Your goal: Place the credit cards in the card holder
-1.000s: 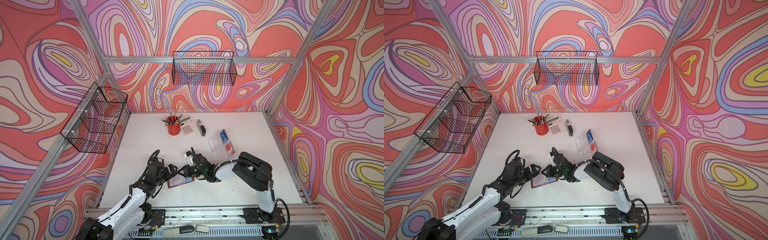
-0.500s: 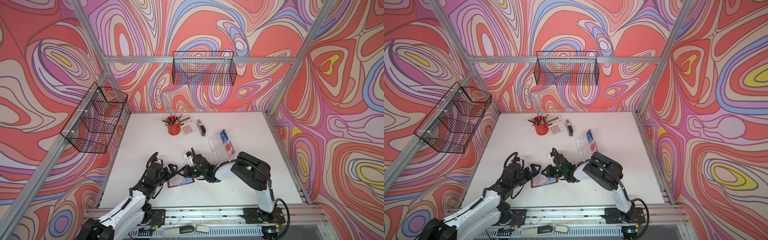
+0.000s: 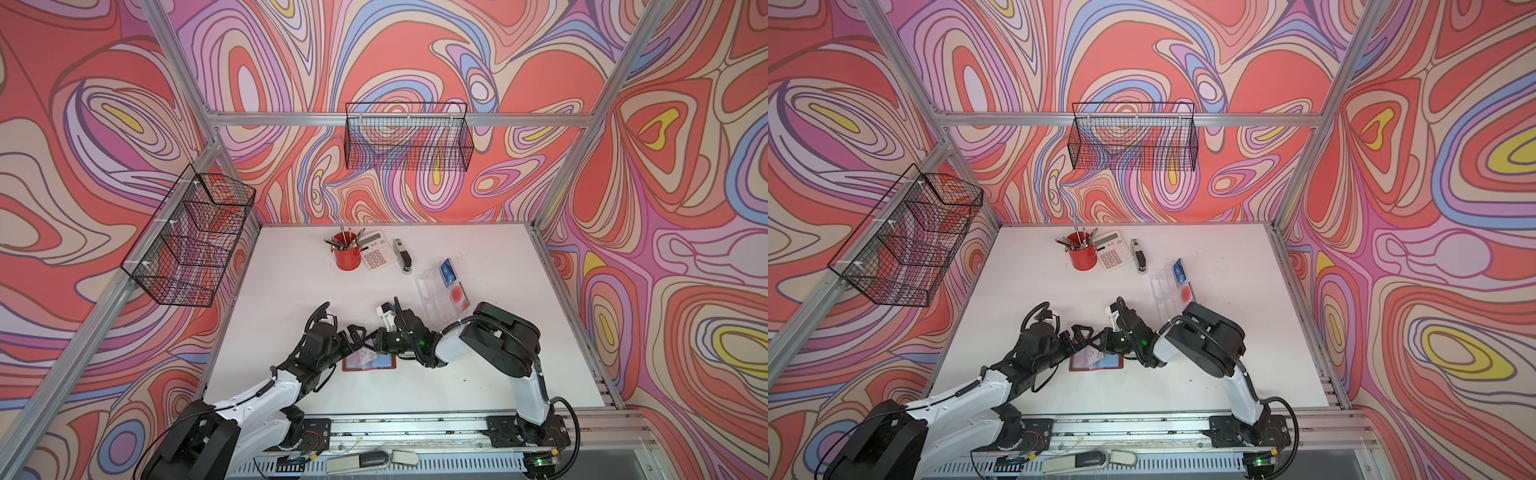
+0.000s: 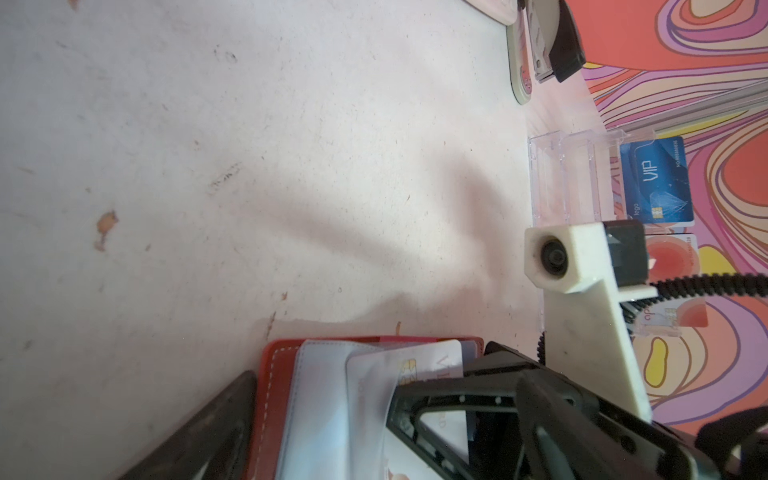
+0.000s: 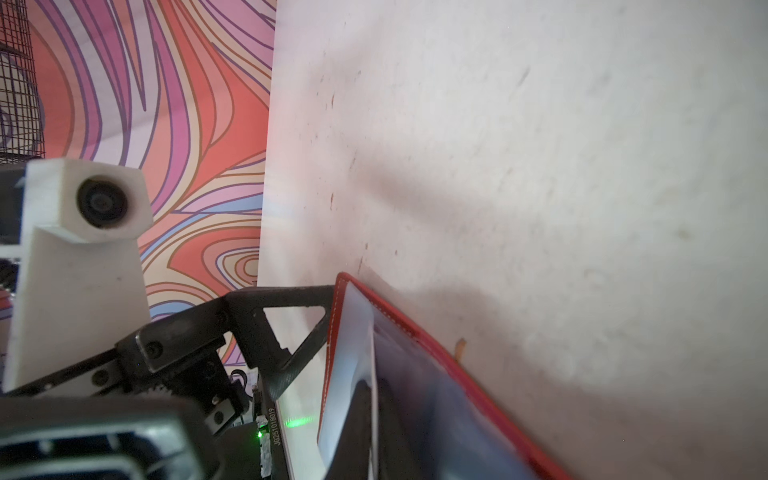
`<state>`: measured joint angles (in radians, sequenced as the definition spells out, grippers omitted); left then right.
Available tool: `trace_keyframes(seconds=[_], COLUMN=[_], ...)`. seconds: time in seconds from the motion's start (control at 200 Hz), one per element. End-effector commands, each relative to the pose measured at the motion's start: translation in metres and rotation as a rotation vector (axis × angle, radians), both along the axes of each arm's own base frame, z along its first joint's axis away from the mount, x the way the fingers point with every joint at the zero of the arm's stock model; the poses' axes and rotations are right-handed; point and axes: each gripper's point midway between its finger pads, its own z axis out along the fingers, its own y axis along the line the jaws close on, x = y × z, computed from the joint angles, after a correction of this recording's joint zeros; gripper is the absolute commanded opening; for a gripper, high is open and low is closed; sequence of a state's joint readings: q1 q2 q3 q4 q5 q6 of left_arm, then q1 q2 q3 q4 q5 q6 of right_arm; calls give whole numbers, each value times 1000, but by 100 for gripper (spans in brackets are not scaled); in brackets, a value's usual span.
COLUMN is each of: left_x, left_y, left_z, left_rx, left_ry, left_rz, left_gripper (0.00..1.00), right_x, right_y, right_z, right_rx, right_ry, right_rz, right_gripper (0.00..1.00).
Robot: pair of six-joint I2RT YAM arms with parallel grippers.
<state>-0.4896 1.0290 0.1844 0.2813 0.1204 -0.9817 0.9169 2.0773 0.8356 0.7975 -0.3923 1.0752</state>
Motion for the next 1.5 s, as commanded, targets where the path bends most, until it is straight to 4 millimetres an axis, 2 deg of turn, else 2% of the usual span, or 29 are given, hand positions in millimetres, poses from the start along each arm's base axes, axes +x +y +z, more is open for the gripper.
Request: trace_keyframes(seconds=[0.0, 0.25, 0.441, 0.571, 0.751, 0.801, 0.926, 1.042, 1.352, 1.492], left_x=[-41, -48, -53, -57, -59, -59, -60, -60, -60, -61], left_y=[8, 17, 18, 15, 12, 12, 9, 7, 8, 9], left_z=[-41, -37, -36, -36, -35, -36, -37, -38, -39, -38], left_rx=[36, 27, 26, 21, 21, 21, 19, 20, 21, 23], left_ry=[202, 176, 174, 175, 171, 170, 175, 184, 185, 182], left_rz=[-1, 48, 32, 2, -28, -34, -50, -59, -53, -50], left_gripper=[99, 100, 100, 100, 100, 100, 100, 100, 100, 100], right_x=[7, 8, 22, 17, -3, -7, -13, -15, -23, -28], right_y=[-19, -28, -45, -53, -53, -51, -45, -43, -53, -52], right_z=[-21, -19, 6, 14, -2, -6, -10, -10, -3, 0], right_rx=[-82, -116, -243, -282, -286, -278, -265, -256, -246, -197], right_ry=[22, -2, -103, -92, -23, -7, 11, 27, 51, 68], right_rz=[-82, -109, -158, -159, -130, -123, -110, -115, -125, -116], right_gripper=[0, 0, 23, 33, 31, 28, 27, 26, 27, 13])
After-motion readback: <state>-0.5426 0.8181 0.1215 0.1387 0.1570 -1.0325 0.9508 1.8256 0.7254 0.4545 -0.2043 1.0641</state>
